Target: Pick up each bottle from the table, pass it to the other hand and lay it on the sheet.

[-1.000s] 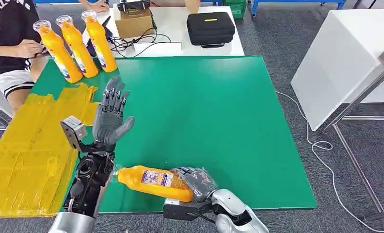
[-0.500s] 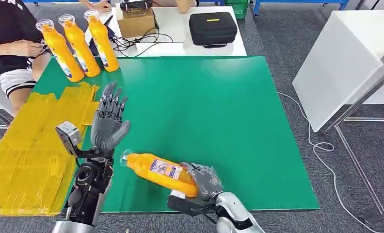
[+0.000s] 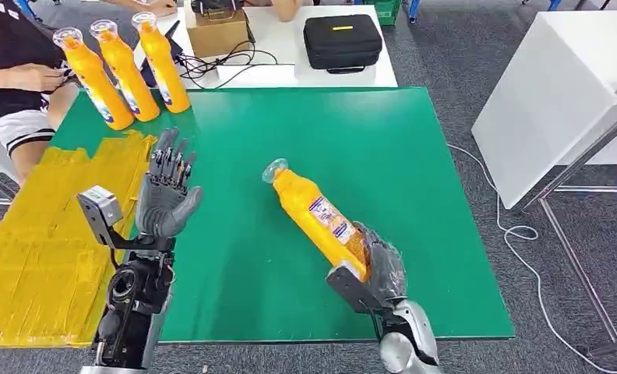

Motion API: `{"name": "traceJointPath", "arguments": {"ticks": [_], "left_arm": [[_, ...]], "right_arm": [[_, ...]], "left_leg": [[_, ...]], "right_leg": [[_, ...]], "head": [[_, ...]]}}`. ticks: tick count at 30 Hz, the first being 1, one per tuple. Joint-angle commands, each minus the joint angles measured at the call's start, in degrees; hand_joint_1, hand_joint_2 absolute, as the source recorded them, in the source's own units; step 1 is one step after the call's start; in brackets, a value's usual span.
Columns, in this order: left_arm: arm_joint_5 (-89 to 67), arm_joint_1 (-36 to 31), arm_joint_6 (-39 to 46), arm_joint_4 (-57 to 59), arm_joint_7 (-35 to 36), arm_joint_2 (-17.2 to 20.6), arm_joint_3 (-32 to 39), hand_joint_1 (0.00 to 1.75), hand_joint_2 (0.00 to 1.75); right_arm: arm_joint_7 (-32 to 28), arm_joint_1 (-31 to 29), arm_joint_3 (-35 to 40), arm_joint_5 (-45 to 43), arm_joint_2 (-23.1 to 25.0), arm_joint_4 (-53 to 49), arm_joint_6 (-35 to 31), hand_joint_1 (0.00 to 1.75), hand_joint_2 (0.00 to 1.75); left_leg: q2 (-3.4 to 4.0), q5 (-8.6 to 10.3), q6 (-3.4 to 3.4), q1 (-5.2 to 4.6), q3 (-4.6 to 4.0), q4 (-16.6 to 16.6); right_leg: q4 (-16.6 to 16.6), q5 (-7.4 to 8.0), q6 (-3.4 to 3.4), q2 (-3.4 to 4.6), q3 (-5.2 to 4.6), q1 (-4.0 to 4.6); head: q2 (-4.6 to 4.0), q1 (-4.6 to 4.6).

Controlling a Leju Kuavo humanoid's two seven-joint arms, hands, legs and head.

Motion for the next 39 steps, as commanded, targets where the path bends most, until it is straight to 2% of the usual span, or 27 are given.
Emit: {"name": "traceJointPath", "arguments": {"ticks": [1,4,9,10,11,14,15,17,23,27,35,39], "left_arm": [[4.8,0.8,1.8,-0.8,3.6,-0.3,-0.4,0.0,1.75],[18.7,0.5,-2.9,1.6,9.1,-1.1,0.5,0.0,1.75],[18.5,-1.0,-1.0,4.0,10.1,-0.1,-6.3,0.0,1.75],[18.3,-1.1,-1.1,4.0,10.2,0.2,-8.1,0.0,1.75],[17.6,-1.3,-0.9,4.3,10.3,0.4,-9.5,0.0,1.75],[15.5,-2.3,-1.0,5.5,9.2,0.9,-13.7,0.0,1.75],[15.5,-2.6,-1.0,5.6,9.2,0.8,-14.7,0.0,1.75],[15.4,-2.7,-1.0,5.5,9.2,0.8,-14.8,0.0,1.75],[15.5,-2.7,-1.1,5.5,9.2,1.1,-14.7,0.0,1.75],[15.3,-4.8,-1.4,6.5,10.0,1.5,-17.7,0.0,1.75],[16.9,-5.4,-0.4,9.1,8.2,2.4,-21.2,0.0,1.75],[16.9,-5.0,-0.3,8.1,7.7,2.8,-21.8,0.0,1.75]], "right_arm": [[-3.4,1.6,-7.4,-3.7,1.4,-5.1,-3.9,1.75,1.75],[-7.3,1.1,-7.8,-6.8,2.4,-5.3,-7.1,1.75,1.75],[-14.2,0.0,-6.7,-9.7,2.9,-6.4,-14.4,1.75,1.75],[-15.9,-0.6,-6.1,-10.0,2.8,-6.0,-15.9,1.75,1.75],[-16.8,-0.8,-6.0,-9.4,3.0,-5.8,-17.5,1.75,1.75],[-23.5,-1.3,-9.3,-8.1,5.6,-5.5,-17.6,1.75,1.75],[-24.3,-1.7,-9.3,-8.8,5.8,-5.2,-17.6,1.75,1.75],[-24.2,-1.9,-9.3,-8.8,5.8,-5.1,-17.6,1.75,1.75],[-24.2,-1.9,-9.3,-8.9,5.7,-5.1,-17.6,1.75,1.75],[-26.1,-3.3,-6.3,-11.8,4.7,-4.2,-17.6,1.75,1.75],[-22.9,-5.0,1.2,-11.1,2.0,-0.1,-17.4,1.75,1.75],[-20.1,-5.2,3.9,-6.8,1.7,-0.2,-16.7,1.75,1.75]], "left_leg": [[-0.05,-0.17,-0.04,-0.01,0.34,0.0],[-0.04,-0.21,-0.06,-0.01,0.45,0.0],[-0.08,-0.15,-0.06,-0.01,0.33,0.0],[-0.08,-0.04,-0.04,-0.02,0.05,0.0],[-0.16,-0.1,-0.06,-0.03,0.24,0.0],[-0.06,-0.02,-0.03,-0.04,0.02,0.0],[-0.1,-0.12,-0.06,-0.02,0.25,0.0],[-0.06,-0.02,-0.04,-0.04,0.01,0.0],[0.0,-0.07,-0.05,-0.01,0.13,0.0],[-0.03,-0.09,-0.05,0.0,0.17,0.0],[0.03,-0.09,-0.06,0.0,0.29,-0.1],[0.08,-0.13,-0.06,0.01,0.3,-0.1]], "right_leg": [[0.0,-0.19,0.04,-0.15,0.37,0.0],[-0.1,-0.23,0.05,-0.17,0.48,0.01],[0.0,-0.19,0.04,-0.2,0.39,0.0],[0.0,-0.09,0.02,-0.16,0.1,-0.02],[0.0,-0.18,0.03,-0.27,0.3,-0.03],[0.0,-0.07,0.01,-0.12,0.05,-0.04],[0.0,-0.17,0.02,-0.21,0.3,-0.03],[0.0,-0.06,0.01,-0.13,0.03,-0.04],[0.0,-0.08,0.02,-0.08,0.15,-0.01],[0.0,-0.11,0.03,-0.12,0.2,0.0],[-0.1,-0.09,0.02,-0.06,0.33,0.01],[-0.1,-0.11,0.02,-0.01,0.33,0.02]], "head": [[0.0,0.0],[0.0,0.0],[0.0,0.02],[0.0,0.0],[0.0,0.0],[0.0,0.0],[0.0,0.0],[0.0,0.0],[0.0,0.0],[0.0,0.0],[0.0,0.0],[0.0,0.0]]}}
